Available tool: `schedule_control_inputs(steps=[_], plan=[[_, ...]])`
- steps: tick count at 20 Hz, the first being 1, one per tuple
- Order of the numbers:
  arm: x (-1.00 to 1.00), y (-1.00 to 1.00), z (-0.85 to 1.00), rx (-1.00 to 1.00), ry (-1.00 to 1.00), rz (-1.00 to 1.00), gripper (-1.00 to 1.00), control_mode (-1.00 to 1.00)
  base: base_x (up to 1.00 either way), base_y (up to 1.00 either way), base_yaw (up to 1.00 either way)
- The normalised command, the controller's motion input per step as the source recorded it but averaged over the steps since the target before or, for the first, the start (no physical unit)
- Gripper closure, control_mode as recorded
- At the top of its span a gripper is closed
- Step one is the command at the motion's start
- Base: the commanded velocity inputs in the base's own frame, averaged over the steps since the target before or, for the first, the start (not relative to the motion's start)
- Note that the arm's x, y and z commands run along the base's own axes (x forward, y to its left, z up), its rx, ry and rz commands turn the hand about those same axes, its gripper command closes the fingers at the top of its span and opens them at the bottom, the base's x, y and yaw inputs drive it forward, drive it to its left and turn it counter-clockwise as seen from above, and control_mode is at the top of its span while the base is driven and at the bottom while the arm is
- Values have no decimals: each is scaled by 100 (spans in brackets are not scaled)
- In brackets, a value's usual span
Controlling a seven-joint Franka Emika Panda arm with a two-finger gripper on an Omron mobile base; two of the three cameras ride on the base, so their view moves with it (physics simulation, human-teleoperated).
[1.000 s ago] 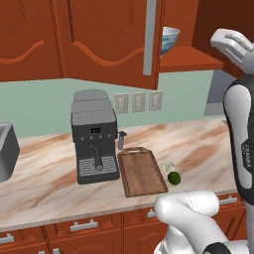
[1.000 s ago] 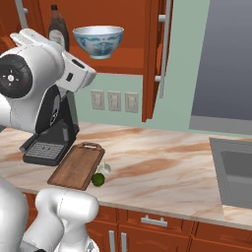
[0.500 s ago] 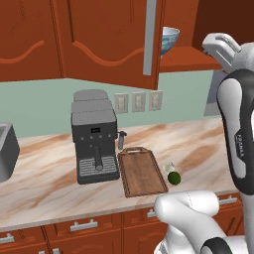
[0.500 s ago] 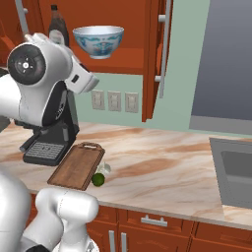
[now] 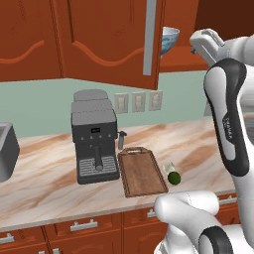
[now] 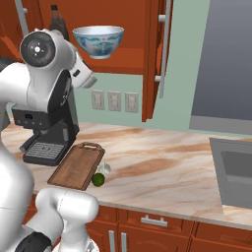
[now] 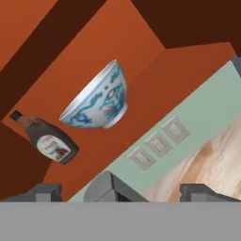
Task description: Open the cabinet. Place the bowl and condiment on the counter. Then place the lime and garlic on the cutting board.
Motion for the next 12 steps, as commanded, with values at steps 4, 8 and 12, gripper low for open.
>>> schedule_control_inputs(steps=[4, 8, 12], plan=[[29, 26, -9, 11, 9, 2, -100, -100, 0, 0, 0], [36, 25, -9, 12, 7, 4, -100, -100, 0, 0, 0], [30, 12, -6, 17, 7, 9, -100, -100, 0, 0, 0]])
